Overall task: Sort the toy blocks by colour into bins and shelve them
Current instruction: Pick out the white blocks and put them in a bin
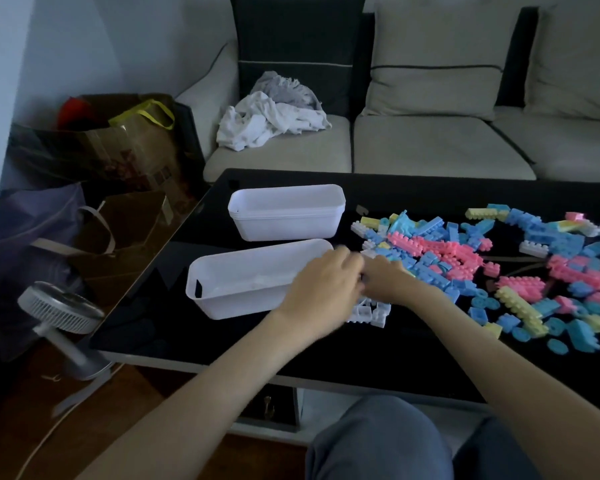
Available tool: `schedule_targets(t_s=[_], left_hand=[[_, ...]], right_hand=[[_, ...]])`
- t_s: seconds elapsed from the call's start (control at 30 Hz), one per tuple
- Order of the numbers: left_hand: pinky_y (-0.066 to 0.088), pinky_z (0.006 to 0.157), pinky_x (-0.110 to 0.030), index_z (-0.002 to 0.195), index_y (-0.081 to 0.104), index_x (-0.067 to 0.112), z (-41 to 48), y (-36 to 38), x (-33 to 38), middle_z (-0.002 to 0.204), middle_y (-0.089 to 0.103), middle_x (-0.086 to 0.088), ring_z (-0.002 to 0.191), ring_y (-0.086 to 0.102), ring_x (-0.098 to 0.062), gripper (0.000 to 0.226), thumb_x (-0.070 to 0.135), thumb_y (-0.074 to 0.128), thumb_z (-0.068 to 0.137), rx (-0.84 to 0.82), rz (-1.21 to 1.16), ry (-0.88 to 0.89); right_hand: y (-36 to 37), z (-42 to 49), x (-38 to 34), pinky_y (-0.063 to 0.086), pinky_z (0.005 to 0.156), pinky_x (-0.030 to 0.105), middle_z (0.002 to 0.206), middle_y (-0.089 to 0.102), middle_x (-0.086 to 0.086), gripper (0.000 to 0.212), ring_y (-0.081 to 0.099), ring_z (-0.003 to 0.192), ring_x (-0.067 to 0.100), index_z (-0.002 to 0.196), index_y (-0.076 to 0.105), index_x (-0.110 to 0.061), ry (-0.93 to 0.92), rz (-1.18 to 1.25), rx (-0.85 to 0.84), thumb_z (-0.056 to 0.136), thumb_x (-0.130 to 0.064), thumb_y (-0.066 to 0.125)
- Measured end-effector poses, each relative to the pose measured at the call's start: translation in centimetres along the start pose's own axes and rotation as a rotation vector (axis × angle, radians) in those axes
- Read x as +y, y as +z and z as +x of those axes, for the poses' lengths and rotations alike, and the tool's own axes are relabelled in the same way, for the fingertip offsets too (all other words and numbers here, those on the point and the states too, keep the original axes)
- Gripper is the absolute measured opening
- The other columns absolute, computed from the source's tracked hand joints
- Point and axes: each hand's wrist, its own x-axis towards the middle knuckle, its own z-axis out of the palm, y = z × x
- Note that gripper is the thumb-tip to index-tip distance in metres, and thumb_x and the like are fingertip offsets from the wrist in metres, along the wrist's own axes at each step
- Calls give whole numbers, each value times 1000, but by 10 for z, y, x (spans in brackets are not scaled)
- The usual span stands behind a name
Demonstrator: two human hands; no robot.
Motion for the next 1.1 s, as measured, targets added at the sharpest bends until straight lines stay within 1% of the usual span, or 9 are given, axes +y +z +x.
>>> schedule_targets(t_s=[0.1,0.2,0.47,0.6,0.67,0.73,0.83,0.97,1.1], left_hand=[[42,80,-39,130,39,4,0,27,16,129,49,-16,110,52,-32,49,24,59,90,-313,105,35],[42,81,-39,142,28,3,3,42,8,129,47,-14,114,50,-30,63,26,58,92,-404,150,-36],[38,68,-36,109,49,7,5,35,0,107,56,-12,100,56,-31,18,16,48,94,-326,-48,-78],[47,78,-19,105,57,15,2,-3,1,93,60,14,89,59,-4,19,27,60,90,-156,-506,-202],[42,72,-8,100,58,21,2,-23,-4,82,58,21,78,56,7,16,26,66,87,-37,-613,-284],[43,71,-10,95,57,22,0,-38,-20,82,59,20,77,57,4,14,26,67,86,34,-585,-356],[46,75,-24,102,58,17,-5,-46,-50,91,59,12,87,58,-9,18,27,61,88,-106,-286,-439],[44,76,-29,111,59,17,-9,-35,-77,109,63,-1,94,57,-18,26,33,55,92,-366,-135,-567],[40,91,-30,136,45,17,-6,-26,-74,134,50,-6,119,49,-24,42,29,49,96,-337,-44,-553]], right_hand=[[-2,-6,3,26,94,39,126,55,-2,34,46,121,20,123,54,-26,-27,-61,76,93,-18,40],[-4,-8,15,24,90,36,119,59,-6,30,51,113,15,118,57,-26,-32,90,94,90,-20,46],[-5,-11,9,34,105,40,115,63,-4,34,57,107,16,123,54,-24,-78,328,341,91,-15,50],[-27,-15,-15,43,76,5,108,60,-6,33,55,92,1,123,54,-20,-162,711,602,92,-9,52],[-36,-15,-30,42,73,3,106,59,-8,33,55,89,-6,121,54,-20,-212,859,654,91,-7,54],[-37,-13,-44,46,78,9,104,59,-11,33,56,91,-4,120,54,-21,-263,909,595,90,-6,54],[-26,-8,-50,49,86,21,108,61,-9,30,59,100,5,117,57,-24,-287,826,431,90,-10,55],[-17,-8,-43,38,83,9,114,57,-18,32,53,106,-2,125,55,-28,-266,732,315,94,-19,53],[-18,-18,-23,42,73,5,99,63,-13,22,57,89,-1,108,60,-22,-221,661,376,91,-10,51]])
